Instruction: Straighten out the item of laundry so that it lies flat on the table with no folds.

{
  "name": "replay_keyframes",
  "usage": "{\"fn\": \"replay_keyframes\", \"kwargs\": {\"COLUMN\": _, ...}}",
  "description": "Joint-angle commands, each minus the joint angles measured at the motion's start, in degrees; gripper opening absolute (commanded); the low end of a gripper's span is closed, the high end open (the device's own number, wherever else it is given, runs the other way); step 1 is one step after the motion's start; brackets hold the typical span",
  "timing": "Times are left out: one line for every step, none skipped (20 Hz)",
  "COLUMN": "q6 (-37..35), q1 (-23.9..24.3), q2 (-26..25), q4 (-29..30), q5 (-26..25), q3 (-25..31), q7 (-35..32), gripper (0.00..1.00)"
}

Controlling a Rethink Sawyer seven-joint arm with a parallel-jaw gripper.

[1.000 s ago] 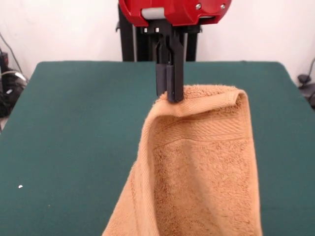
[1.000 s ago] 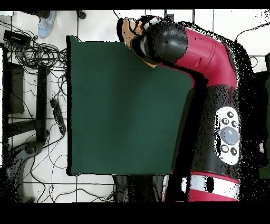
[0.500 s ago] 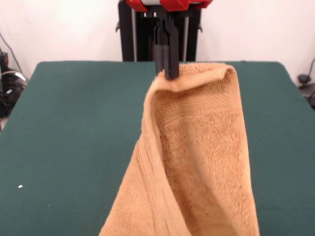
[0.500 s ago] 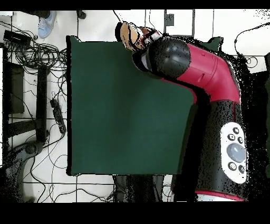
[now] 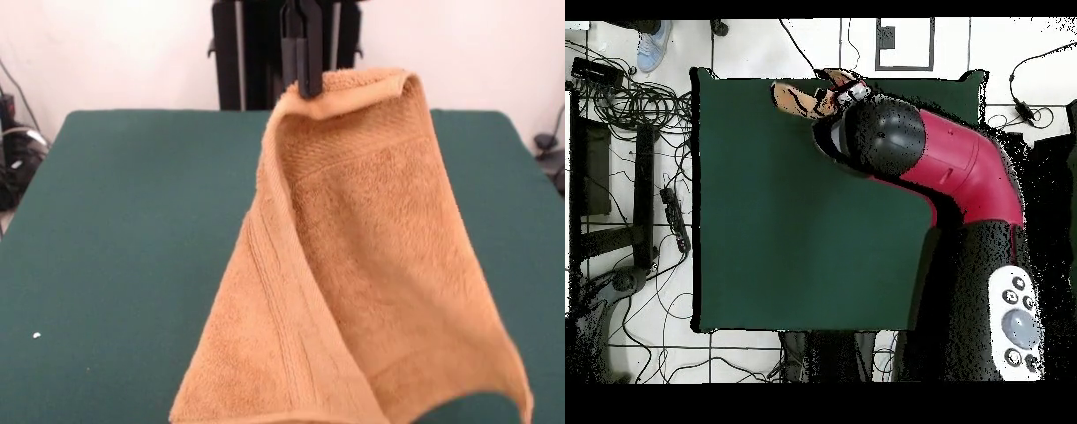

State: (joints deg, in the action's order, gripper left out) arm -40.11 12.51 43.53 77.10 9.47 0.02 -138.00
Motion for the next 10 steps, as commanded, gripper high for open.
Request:
{"fn": "replay_keyframes", "kwargs": {"q6": 3.07, "q1": -0.01, "q2": 1.73, "q4": 13.83, "q5": 0.14, "q3": 6.78, "q7": 2.12, "gripper": 0.00}}
{"fn": "replay_keyframes", "kwargs": {"q6": 3.34, "q1": 0.06, "q2": 1.77, "q4": 14.13, "q5": 0.14, "q3": 6.83, "q7": 2.09, "gripper": 0.00}}
{"fn": "replay_keyframes", "kwargs": {"q6": 3.51, "q1": 0.21, "q2": 1.71, "q4": 14.25, "q5": 0.10, "q3": 6.93, "q7": 2.11, "gripper": 0.00}}
{"fn": "replay_keyframes", "kwargs": {"q6": 3.77, "q1": 0.34, "q2": 1.68, "q4": 14.47, "q5": 0.09, "q3": 7.06, "q7": 2.13, "gripper": 0.00}}
{"fn": "replay_keyframes", "kwargs": {"q6": 4.22, "q1": 0.43, "q2": 1.76, "q4": 14.92, "q5": 0.13, "q3": 7.24, "q7": 2.09, "gripper": 0.00}}
{"fn": "replay_keyframes", "kwargs": {"q6": 4.56, "q1": 0.51, "q2": 1.83, "q4": 15.25, "q5": 0.14, "q3": 7.34, "q7": 2.03, "gripper": 0.00}}
{"fn": "replay_keyframes", "kwargs": {"q6": 4.93, "q1": 0.67, "q2": 1.99, "q4": 15.70, "q5": 0.17, "q3": 7.51, "q7": 2.10, "gripper": 0.00}}
{"fn": "replay_keyframes", "kwargs": {"q6": 5.30, "q1": 0.83, "q2": 2.16, "q4": 16.14, "q5": 0.20, "q3": 7.68, "q7": 2.17, "gripper": 0.00}}
{"fn": "replay_keyframes", "kwargs": {"q6": 5.27, "q1": 0.97, "q2": 2.32, "q4": 16.41, "q5": 0.27, "q3": 7.82, "q7": 2.25, "gripper": 0.00}}
{"fn": "replay_keyframes", "kwargs": {"q6": 5.24, "q1": 1.11, "q2": 2.48, "q4": 16.68, "q5": 0.35, "q3": 7.96, "q7": 2.33, "gripper": 0.00}}
